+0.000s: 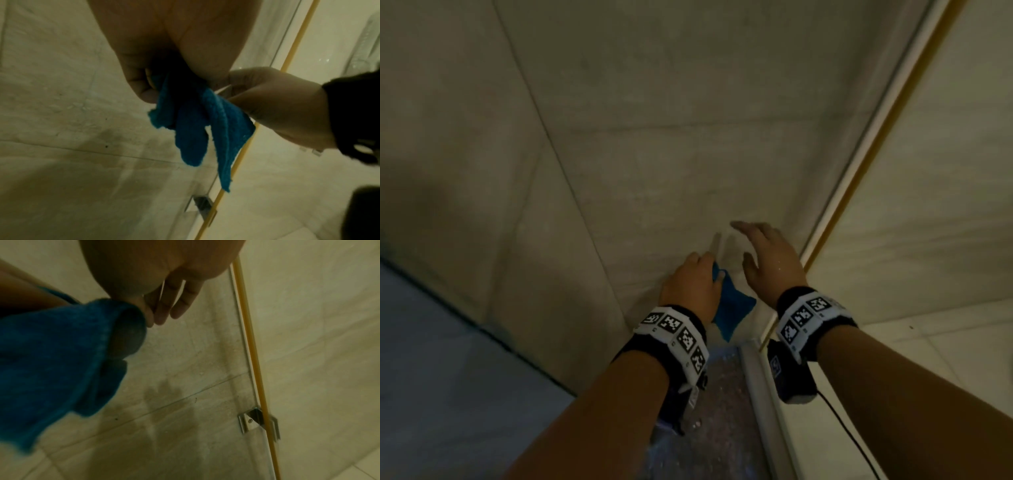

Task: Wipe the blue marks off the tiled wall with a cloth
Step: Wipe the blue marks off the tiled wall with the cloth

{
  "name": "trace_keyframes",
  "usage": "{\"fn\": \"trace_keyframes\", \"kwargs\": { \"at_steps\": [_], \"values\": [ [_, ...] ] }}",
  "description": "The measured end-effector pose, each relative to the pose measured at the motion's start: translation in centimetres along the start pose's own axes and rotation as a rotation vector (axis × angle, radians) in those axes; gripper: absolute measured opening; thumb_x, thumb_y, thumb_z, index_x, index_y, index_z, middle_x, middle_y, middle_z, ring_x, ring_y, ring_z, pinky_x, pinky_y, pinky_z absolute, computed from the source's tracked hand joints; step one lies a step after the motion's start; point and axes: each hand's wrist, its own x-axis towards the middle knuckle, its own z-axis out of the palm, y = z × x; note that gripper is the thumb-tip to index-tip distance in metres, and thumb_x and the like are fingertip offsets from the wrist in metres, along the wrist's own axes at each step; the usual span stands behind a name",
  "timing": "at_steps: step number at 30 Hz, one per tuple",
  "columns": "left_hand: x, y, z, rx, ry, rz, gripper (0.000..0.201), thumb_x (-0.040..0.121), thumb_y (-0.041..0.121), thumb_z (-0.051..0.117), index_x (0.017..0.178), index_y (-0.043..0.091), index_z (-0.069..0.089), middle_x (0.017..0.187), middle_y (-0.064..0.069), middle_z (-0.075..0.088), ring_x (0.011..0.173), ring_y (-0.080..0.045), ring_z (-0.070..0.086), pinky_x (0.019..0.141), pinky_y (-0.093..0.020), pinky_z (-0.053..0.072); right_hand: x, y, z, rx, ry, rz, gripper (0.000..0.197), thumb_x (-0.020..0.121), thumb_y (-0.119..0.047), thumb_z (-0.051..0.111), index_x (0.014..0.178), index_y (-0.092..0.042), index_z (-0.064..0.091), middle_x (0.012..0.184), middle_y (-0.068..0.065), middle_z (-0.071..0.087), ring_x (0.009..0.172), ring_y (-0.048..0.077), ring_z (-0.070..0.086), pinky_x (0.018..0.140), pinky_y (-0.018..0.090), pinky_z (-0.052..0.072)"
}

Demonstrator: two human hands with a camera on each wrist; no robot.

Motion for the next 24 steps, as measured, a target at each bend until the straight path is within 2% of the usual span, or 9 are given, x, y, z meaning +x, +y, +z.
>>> {"fn": "trace_keyframes", "kwargs": {
  "at_steps": [3,5,7,11,13,15,17,20,24],
  "values": [
    [-0.4,1.8,-2.5,-0.119,-0.063,-0.028,0.028,0.103,0.032,0.035,0.113,0.008,0.047,0.114,-0.011,0.047,0.093,-0.025,0.051,0.071,-0.031,0.037,-0.6,-2.0,-3.2,0.075,-0.121,0.12,0.041,0.084,0.001,0.054,0.121,-0.017,0.062,0.109,0.007,0.064,0.101,0.024,0.058,0.082,0.033,0.048],
    [-0.7,2.8,-4.2,-0.223,-0.076,-0.05,0.027,0.102,0.032,0.038,0.111,0.008,0.048,0.112,-0.011,0.048,0.089,-0.024,0.05,0.073,-0.032,0.04,-0.9,-3.6,-5.1,0.135,-0.189,0.146,0.039,0.082,0.002,0.054,0.115,-0.016,0.065,0.103,0.006,0.066,0.095,0.022,0.06,0.081,0.032,0.049],
    [-1.1,3.8,-6.4,-0.277,-0.064,-0.076,0.026,0.102,0.031,0.04,0.108,0.008,0.049,0.11,-0.01,0.048,0.084,-0.021,0.046,0.072,-0.029,0.037,-1.0,-5.3,-7.5,0.214,-0.261,0.191,0.045,0.081,0.004,0.051,0.119,-0.017,0.063,0.107,0.005,0.066,0.09,0.016,0.059,0.081,0.027,0.049],
    [-2.0,6.2,-10.4,-0.332,-0.032,-0.104,0.021,0.101,0.03,0.043,0.099,0.01,0.047,0.105,-0.011,0.05,0.082,-0.021,0.047,0.069,-0.028,0.036,-0.9,-8.3,-12.4,0.426,-0.307,0.339,0.054,0.086,-0.003,0.051,0.135,-0.025,0.05,0.113,-0.006,0.059,0.094,0.009,0.056,0.074,0.005,0.042],
    [-2.4,7.3,-12.0,-0.367,-0.056,-0.076,0.021,0.1,0.03,0.045,0.096,0.01,0.047,0.102,-0.012,0.054,0.086,-0.024,0.052,0.069,-0.03,0.039,-0.8,-9.8,-14.3,0.509,-0.317,0.398,0.059,0.086,-0.008,0.058,0.139,-0.027,0.042,0.113,-0.009,0.053,0.096,0.009,0.057,0.074,0.004,0.043],
    [-3.1,8.2,-13.6,-0.402,-0.088,-0.048,0.02,0.1,0.028,0.046,0.095,0.008,0.05,0.098,-0.014,0.058,0.089,-0.027,0.056,0.071,-0.032,0.043,-0.9,-11.1,-15.9,0.469,-0.339,0.405,0.064,0.085,-0.011,0.065,0.141,-0.026,0.039,0.112,-0.012,0.05,0.096,0.004,0.054,0.072,0.0,0.041],
    [-4.1,9.0,-15.6,-0.404,-0.12,-0.023,0.018,0.1,0.026,0.047,0.095,0.009,0.052,0.096,-0.013,0.06,0.088,-0.027,0.057,0.07,-0.031,0.043,-1.1,-12.3,-17.8,0.406,-0.358,0.416,0.06,0.084,-0.008,0.066,0.138,-0.023,0.043,0.109,-0.011,0.051,0.092,0.002,0.051,0.068,-0.005,0.036],
    [-6.1,10.1,-18.5,-0.378,-0.124,0.029,0.017,0.099,0.025,0.048,0.098,0.009,0.054,0.099,-0.011,0.059,0.088,-0.024,0.055,0.072,-0.03,0.042,-1.4,-13.8,-20.6,0.311,-0.377,0.408,0.047,0.082,0.002,0.058,0.123,-0.021,0.054,0.11,-0.001,0.062,0.09,0.007,0.053,0.069,0.001,0.037],
    [-9.1,11.8,-22.9,-0.361,-0.089,0.113,0.016,0.099,0.023,0.047,0.103,0.01,0.055,0.099,-0.006,0.057,0.085,-0.017,0.05,0.067,-0.024,0.033,-1.3,-16.5,-25.3,0.232,-0.379,0.465,0.032,0.082,0.003,0.051,0.109,-0.013,0.058,0.108,0.008,0.064,0.092,0.021,0.057,0.074,0.026,0.045]
  ]
}}
